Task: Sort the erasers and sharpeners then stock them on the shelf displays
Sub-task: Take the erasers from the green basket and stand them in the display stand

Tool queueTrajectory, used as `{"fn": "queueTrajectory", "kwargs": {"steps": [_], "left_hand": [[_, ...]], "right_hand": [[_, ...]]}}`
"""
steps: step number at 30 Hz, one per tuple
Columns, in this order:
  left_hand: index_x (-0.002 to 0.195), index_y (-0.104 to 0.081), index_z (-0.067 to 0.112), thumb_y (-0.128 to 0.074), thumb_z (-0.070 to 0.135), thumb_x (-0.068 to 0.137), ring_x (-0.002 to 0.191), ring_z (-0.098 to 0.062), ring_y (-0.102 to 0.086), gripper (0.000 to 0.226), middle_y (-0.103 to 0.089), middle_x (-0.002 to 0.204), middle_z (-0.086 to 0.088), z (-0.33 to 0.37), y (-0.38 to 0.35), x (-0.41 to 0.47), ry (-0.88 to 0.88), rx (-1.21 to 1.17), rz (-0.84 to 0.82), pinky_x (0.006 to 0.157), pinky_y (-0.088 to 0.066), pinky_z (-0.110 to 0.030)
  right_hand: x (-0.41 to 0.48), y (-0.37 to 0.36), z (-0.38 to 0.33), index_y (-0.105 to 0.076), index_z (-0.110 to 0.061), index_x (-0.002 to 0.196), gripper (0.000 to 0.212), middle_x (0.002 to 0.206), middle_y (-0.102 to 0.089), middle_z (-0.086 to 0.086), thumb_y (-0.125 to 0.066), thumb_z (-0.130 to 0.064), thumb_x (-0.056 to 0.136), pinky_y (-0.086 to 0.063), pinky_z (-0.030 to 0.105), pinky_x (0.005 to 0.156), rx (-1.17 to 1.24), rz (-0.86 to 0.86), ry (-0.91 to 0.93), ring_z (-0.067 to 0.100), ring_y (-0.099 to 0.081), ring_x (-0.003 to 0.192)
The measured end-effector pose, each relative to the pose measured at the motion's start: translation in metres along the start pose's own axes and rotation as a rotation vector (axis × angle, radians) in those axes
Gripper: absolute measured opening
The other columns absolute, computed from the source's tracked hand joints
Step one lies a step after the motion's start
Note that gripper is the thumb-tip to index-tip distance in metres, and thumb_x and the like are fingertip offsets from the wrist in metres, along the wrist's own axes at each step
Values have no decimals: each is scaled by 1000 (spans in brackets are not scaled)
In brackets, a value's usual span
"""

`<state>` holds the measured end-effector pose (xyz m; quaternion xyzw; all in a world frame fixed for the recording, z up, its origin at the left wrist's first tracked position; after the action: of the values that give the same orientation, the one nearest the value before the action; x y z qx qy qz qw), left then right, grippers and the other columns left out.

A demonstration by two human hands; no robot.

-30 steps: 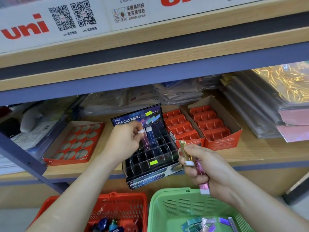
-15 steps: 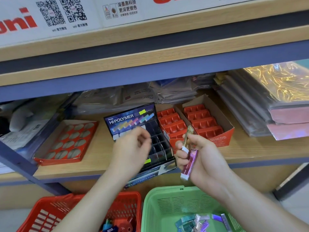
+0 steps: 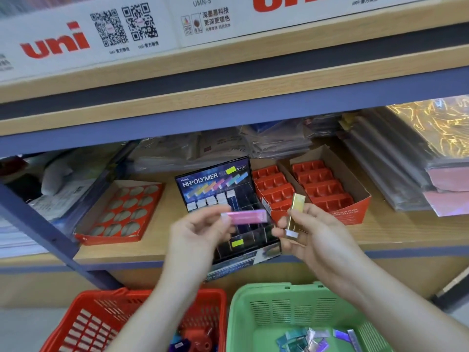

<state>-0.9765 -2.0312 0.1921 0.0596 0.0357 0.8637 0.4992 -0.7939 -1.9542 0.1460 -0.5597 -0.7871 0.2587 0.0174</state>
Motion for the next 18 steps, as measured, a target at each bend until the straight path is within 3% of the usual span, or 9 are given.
{"fn": "queueTrajectory", "kwargs": {"steps": [4, 7, 9, 13, 18], "left_hand": [[76, -70, 28, -78, 12, 77, 69, -9, -68, 17, -71, 71, 6, 11, 38, 46, -168, 441, 144, 69, -56, -26], [76, -70, 28, -77, 17, 79, 67, 2, -62, 13, -67, 71, 16, 6, 31, 61, -223, 639, 123, 68, -51, -15], [88, -75, 19, -74, 17, 82, 71, -3, -62, 6, -69, 77, 12, 2, 21, 66, -271, 732, 77, 70, -50, -14], [104, -74, 11, -70, 16, 86, 89, -18, -65, 19, -72, 96, -2, 6, 0, 68, -491, 913, -9, 88, -51, -30], [99, -72, 9, -69, 13, 86, 89, -26, -63, 14, -69, 93, -6, -3, -25, 72, -616, 1114, -113, 75, -53, -35]], "right_hand": [[2, -1, 2, -62, -5, 98, 8, 80, -64, 9, -54, -8, 97, -48, 28, 59, -231, -13, 46, 16, -63, 64], [5, 0, 5, -65, -7, 99, 11, 76, -61, 8, -55, -5, 96, -52, 28, 65, -290, -14, 58, 16, -61, 66], [7, 1, 8, -66, -8, 101, 15, 78, -59, 8, -54, 0, 96, -54, 26, 67, -278, -14, 50, 16, -64, 68], [11, 6, 13, -64, -6, 112, 22, 87, -60, 14, -57, 4, 92, -55, 22, 66, -229, -5, 24, 16, -68, 72], [13, 9, 14, -70, -5, 100, 14, 71, -61, 9, -64, 1, 88, -47, 23, 59, -187, 20, 11, 13, -57, 62]]}}
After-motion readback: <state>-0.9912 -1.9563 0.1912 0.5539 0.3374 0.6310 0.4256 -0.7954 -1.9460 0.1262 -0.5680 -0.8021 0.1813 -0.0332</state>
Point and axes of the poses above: each hand's wrist, its own x-axis towards the middle knuckle, its own y-axis out of the back of the hand, z = x × y, the point moved 8 cm from there along x, towards the middle knuckle
